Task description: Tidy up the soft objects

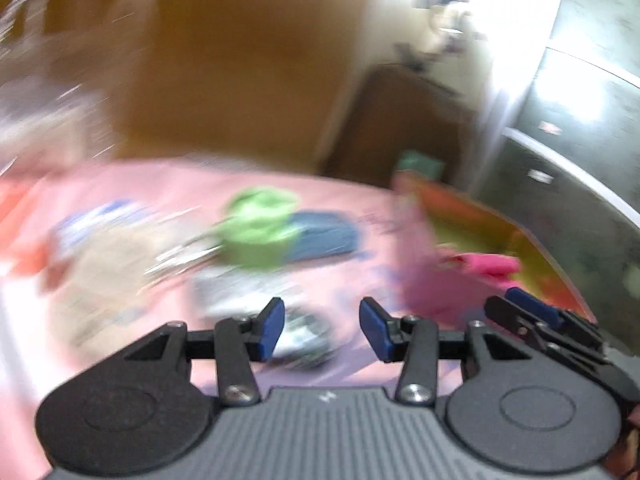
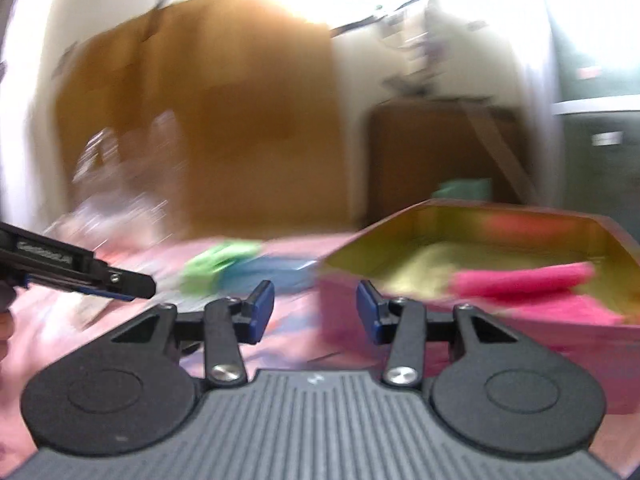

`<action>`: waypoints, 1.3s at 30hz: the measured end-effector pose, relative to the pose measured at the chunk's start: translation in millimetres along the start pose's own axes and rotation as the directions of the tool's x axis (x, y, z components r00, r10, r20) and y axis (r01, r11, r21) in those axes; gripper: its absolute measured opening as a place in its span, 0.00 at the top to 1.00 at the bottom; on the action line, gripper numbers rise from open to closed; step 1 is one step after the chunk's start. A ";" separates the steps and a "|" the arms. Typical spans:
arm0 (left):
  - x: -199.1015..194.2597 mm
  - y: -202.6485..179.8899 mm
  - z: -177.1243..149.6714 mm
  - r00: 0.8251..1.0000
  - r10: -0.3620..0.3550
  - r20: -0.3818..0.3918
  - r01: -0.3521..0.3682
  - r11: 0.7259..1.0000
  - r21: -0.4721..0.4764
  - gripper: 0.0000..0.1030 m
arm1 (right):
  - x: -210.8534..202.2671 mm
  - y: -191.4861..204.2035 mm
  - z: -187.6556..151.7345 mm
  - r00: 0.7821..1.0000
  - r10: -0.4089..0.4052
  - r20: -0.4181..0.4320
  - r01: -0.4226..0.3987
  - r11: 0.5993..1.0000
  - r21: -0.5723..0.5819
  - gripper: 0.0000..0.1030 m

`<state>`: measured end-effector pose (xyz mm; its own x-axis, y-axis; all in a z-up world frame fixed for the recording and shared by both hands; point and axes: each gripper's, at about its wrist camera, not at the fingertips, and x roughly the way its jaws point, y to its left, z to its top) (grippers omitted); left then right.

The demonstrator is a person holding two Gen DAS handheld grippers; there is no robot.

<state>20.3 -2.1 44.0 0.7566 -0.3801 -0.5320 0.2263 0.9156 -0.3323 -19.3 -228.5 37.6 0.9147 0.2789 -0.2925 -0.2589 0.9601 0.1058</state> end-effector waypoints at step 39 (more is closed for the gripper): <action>13.2 -2.5 -50.9 0.980 -0.155 -0.126 0.145 0.986 -0.087 0.67 | 18.6 70.1 -33.3 0.950 0.117 -0.288 -0.148 0.985 -0.086 0.43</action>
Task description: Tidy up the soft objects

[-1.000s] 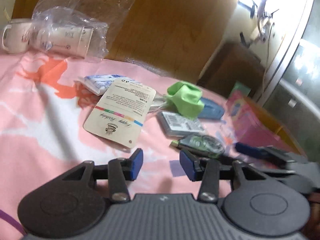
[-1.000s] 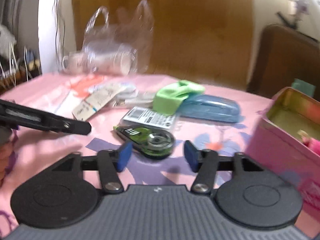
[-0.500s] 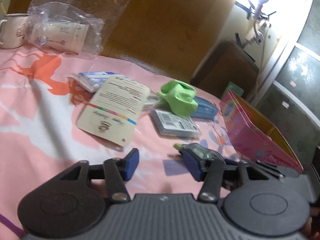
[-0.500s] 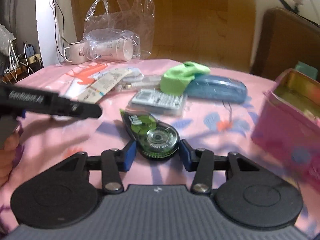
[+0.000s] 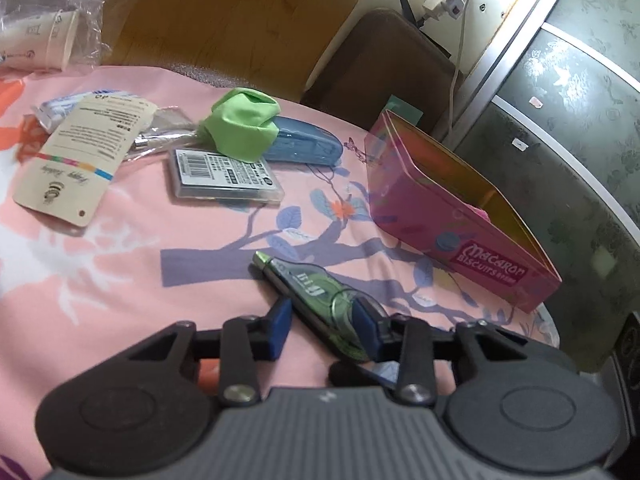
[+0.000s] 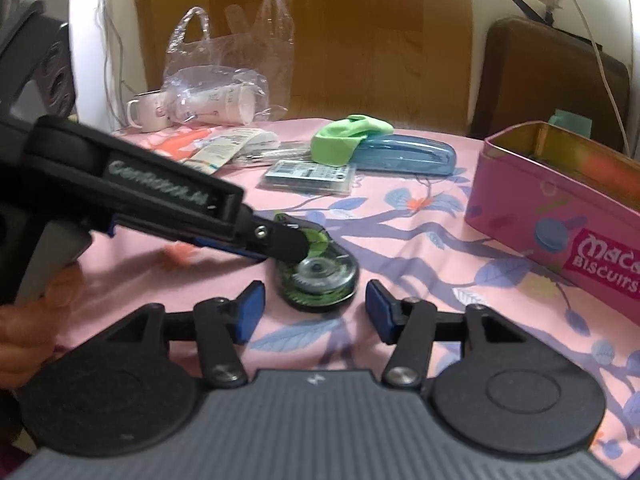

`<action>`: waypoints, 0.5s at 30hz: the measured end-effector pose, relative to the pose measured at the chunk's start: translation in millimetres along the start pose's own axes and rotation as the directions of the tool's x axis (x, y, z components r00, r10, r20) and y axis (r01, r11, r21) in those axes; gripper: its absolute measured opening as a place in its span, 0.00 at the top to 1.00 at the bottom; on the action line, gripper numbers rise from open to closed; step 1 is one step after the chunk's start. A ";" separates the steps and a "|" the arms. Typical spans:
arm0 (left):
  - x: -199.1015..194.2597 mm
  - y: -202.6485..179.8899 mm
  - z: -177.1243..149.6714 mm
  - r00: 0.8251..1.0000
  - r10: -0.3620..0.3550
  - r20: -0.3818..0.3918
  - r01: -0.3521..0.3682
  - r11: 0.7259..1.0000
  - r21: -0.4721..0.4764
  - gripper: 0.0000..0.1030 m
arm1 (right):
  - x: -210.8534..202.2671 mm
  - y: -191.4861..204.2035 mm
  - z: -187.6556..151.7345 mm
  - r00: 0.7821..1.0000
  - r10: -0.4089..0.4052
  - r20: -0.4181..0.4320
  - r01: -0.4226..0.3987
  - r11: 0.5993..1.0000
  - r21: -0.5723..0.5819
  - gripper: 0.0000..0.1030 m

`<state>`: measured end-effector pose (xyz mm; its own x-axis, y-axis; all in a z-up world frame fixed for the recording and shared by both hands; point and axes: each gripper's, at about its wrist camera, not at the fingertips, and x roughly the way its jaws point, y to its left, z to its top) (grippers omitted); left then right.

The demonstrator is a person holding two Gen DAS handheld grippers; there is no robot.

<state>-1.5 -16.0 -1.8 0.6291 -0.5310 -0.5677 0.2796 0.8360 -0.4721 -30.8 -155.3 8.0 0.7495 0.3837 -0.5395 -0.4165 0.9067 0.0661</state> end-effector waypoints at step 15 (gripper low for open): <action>7.3 -48.9 32.3 0.998 -0.051 0.031 0.048 0.995 0.086 0.71 | -30.4 -12.5 7.6 0.973 -0.136 0.184 0.139 0.990 -0.005 0.50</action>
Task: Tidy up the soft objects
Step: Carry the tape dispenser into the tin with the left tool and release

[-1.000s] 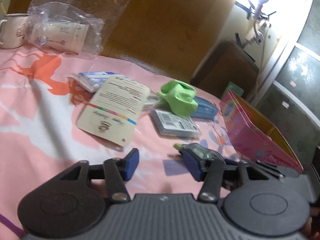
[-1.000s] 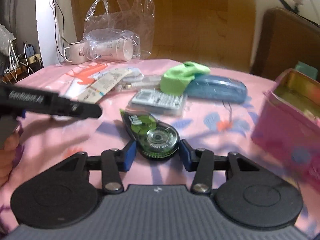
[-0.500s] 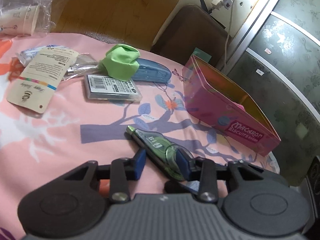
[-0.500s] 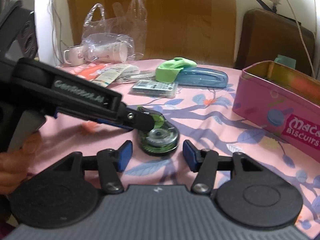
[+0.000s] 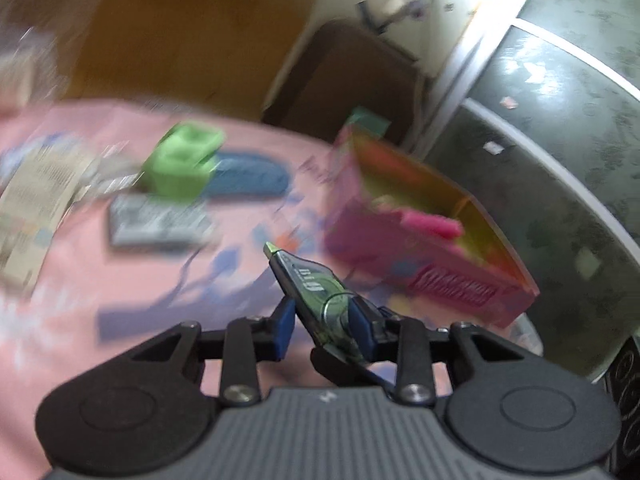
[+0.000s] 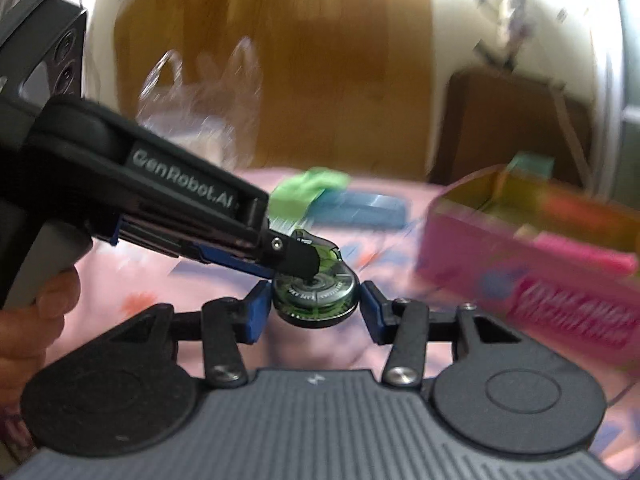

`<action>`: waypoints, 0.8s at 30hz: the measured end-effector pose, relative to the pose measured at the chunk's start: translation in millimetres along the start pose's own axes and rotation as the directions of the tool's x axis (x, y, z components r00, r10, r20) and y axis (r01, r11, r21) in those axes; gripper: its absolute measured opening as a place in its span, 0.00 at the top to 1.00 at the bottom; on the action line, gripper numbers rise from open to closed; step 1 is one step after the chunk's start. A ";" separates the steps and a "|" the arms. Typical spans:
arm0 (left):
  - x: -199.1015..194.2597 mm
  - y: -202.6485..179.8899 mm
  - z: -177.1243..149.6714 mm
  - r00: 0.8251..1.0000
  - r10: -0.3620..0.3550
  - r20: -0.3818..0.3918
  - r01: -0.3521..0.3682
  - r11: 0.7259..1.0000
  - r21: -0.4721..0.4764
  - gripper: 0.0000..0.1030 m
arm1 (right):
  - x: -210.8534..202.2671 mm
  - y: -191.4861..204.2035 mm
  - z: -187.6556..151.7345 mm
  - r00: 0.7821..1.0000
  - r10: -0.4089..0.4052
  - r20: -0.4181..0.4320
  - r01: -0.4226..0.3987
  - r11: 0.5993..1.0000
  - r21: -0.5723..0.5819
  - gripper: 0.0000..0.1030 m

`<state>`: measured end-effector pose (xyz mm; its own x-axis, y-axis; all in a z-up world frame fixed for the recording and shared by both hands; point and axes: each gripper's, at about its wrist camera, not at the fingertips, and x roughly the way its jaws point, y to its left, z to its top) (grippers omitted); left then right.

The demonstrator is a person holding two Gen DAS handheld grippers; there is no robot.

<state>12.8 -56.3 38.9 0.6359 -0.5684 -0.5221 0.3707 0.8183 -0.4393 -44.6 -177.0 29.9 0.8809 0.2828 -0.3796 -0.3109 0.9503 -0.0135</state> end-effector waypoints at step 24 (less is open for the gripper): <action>58.9 -48.5 61.5 0.994 -0.074 0.085 0.061 0.987 0.152 0.71 | 8.2 -92.9 18.1 0.961 -0.245 0.128 0.220 0.958 0.182 0.49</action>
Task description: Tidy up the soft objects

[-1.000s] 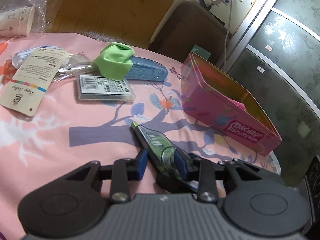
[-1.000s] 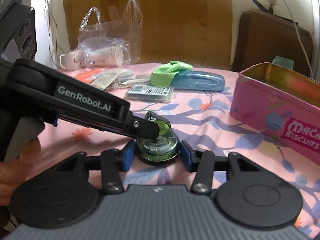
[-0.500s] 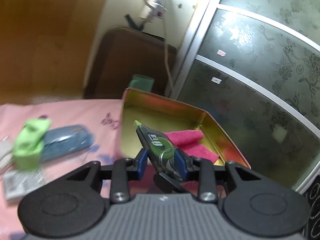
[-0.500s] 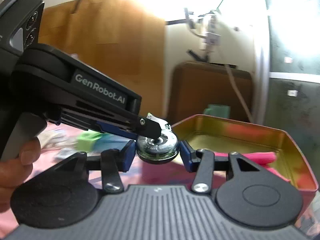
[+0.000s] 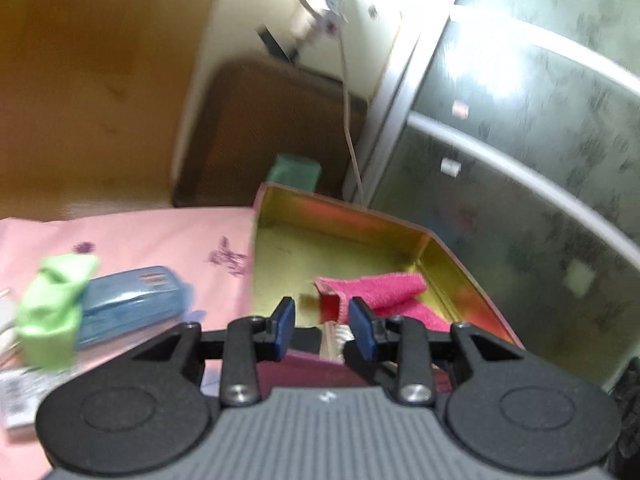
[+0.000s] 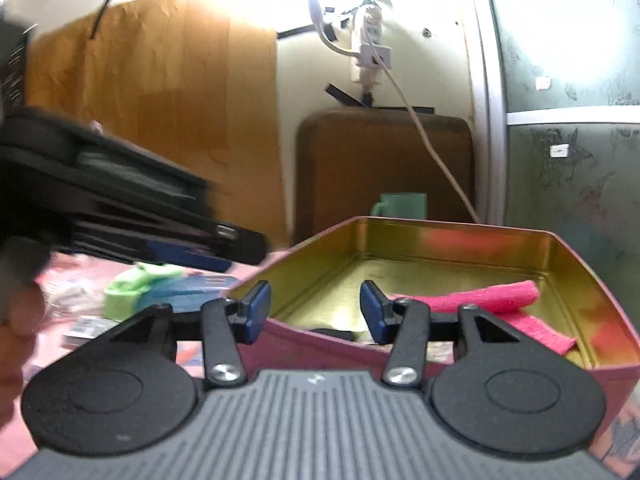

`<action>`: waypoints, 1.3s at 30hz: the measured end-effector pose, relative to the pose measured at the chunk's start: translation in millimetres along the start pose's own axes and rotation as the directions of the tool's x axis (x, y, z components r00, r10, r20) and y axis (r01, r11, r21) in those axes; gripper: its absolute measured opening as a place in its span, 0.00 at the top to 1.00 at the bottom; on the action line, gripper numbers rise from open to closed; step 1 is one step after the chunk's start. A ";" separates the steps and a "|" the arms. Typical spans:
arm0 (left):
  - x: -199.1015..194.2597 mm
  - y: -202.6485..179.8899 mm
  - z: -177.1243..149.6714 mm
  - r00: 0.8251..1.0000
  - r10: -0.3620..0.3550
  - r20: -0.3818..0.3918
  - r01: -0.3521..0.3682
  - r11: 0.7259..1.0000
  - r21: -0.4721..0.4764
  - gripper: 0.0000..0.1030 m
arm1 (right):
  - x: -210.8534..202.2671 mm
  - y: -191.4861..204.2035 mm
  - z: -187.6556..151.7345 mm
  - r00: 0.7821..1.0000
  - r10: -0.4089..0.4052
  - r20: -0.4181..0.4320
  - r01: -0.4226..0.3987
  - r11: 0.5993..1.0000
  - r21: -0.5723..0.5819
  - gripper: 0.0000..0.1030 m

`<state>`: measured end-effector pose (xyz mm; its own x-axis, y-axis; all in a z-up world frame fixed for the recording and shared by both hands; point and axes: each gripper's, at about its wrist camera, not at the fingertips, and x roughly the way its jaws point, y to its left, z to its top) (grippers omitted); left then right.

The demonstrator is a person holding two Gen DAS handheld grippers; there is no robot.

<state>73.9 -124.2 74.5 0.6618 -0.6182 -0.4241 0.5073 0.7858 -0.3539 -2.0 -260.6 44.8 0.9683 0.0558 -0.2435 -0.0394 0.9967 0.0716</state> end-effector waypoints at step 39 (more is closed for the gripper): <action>-129.8 141.9 -94.3 0.938 0.337 0.075 -0.314 0.923 -0.223 0.65 | 50.5 154.3 2.9 0.916 0.310 -0.254 -0.363 0.910 -0.198 0.93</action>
<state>8.0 65.7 0.7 0.8335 -0.3135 -0.4549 0.1370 0.9150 -0.3795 41.5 -104.1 46.4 0.8120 0.3757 -0.4466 -0.4366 0.8989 -0.0378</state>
